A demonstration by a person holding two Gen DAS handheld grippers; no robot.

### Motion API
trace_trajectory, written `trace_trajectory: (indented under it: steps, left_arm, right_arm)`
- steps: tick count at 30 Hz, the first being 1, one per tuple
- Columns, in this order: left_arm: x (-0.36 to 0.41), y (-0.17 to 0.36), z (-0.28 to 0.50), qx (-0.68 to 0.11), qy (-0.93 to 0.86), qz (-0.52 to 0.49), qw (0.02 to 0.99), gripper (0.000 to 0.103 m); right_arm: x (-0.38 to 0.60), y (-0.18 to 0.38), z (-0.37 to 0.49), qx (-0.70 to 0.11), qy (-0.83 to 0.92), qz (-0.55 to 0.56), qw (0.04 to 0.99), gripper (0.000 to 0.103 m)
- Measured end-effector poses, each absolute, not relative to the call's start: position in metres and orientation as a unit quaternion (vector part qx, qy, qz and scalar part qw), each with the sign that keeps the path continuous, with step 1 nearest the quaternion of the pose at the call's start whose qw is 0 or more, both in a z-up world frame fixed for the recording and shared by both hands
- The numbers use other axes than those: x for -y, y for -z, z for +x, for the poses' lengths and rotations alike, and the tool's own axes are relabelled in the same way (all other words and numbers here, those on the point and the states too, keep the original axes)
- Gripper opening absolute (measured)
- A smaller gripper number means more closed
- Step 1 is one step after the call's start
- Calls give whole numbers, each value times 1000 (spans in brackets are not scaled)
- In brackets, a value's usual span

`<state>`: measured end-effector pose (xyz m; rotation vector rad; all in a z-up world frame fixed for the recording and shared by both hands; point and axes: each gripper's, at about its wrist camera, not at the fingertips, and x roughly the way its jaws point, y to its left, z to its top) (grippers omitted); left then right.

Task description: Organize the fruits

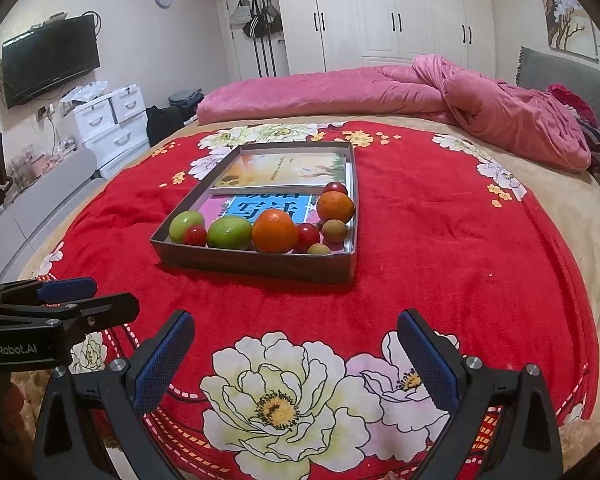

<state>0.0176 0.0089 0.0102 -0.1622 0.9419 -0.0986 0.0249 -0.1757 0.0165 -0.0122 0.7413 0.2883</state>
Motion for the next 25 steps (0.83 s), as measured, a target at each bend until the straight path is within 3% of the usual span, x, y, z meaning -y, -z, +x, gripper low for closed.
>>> trace_trajectory:
  steps: [22, 25]
  left_arm:
    - [-14, -6, 28, -452, 29, -72, 889, 80]
    - [-25, -11, 37, -424, 9, -54, 904, 80]
  right_arm:
    - [180, -21, 28, -345, -131, 3, 929, 102]
    - [187, -19, 36, -350, -118, 13, 929, 102]
